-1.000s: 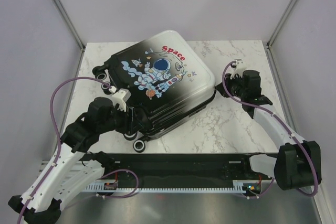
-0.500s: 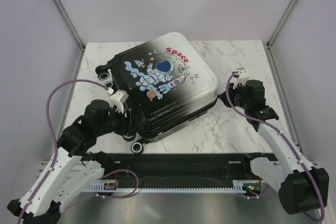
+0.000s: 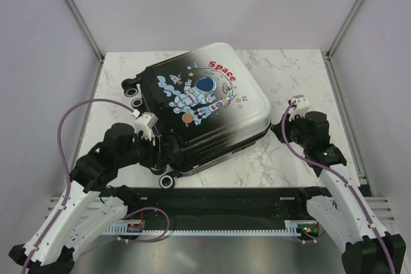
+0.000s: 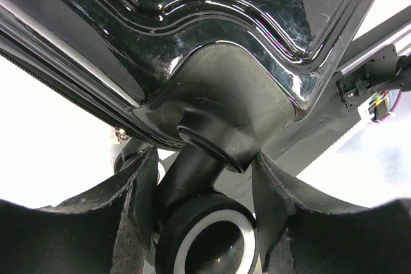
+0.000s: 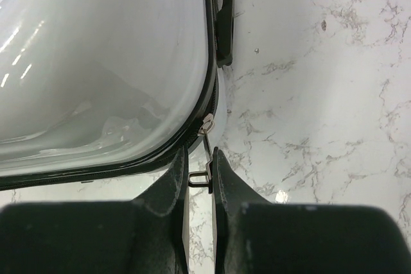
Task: Pack the luggage
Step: Zip the luggage at the center of the board.
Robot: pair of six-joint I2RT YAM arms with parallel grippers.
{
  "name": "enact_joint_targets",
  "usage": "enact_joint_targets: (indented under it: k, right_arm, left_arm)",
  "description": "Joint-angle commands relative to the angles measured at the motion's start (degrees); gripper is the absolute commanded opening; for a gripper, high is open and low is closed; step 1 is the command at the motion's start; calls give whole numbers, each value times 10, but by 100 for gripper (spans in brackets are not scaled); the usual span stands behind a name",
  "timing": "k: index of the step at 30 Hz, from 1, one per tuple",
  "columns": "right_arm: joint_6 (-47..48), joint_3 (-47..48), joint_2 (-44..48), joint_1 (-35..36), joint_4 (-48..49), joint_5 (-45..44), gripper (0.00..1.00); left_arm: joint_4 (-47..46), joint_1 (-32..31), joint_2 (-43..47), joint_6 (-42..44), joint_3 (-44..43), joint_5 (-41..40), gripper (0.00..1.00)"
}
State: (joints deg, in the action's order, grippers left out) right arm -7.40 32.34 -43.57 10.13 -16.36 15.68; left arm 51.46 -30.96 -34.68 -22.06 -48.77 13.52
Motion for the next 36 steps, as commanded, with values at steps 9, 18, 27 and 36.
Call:
enact_joint_targets:
  k: [9, 18, 27, 36]
  right_arm:
    - [15, 60, 36, 58, -81, 170, 0]
    - [12, 91, 16, 93, -122, 177, 0]
    - [-31, 122, -6, 136, -155, 167, 0]
    - [-102, 123, -3, 225, -157, 111, 0]
  left_arm:
    - [-91, 13, -29, -130, -8, -178, 2]
    - [-92, 13, -37, -136, -5, -195, 2]
    - [-94, 13, -46, -147, -4, -205, 2]
    - [-102, 13, -40, -145, 5, -187, 2]
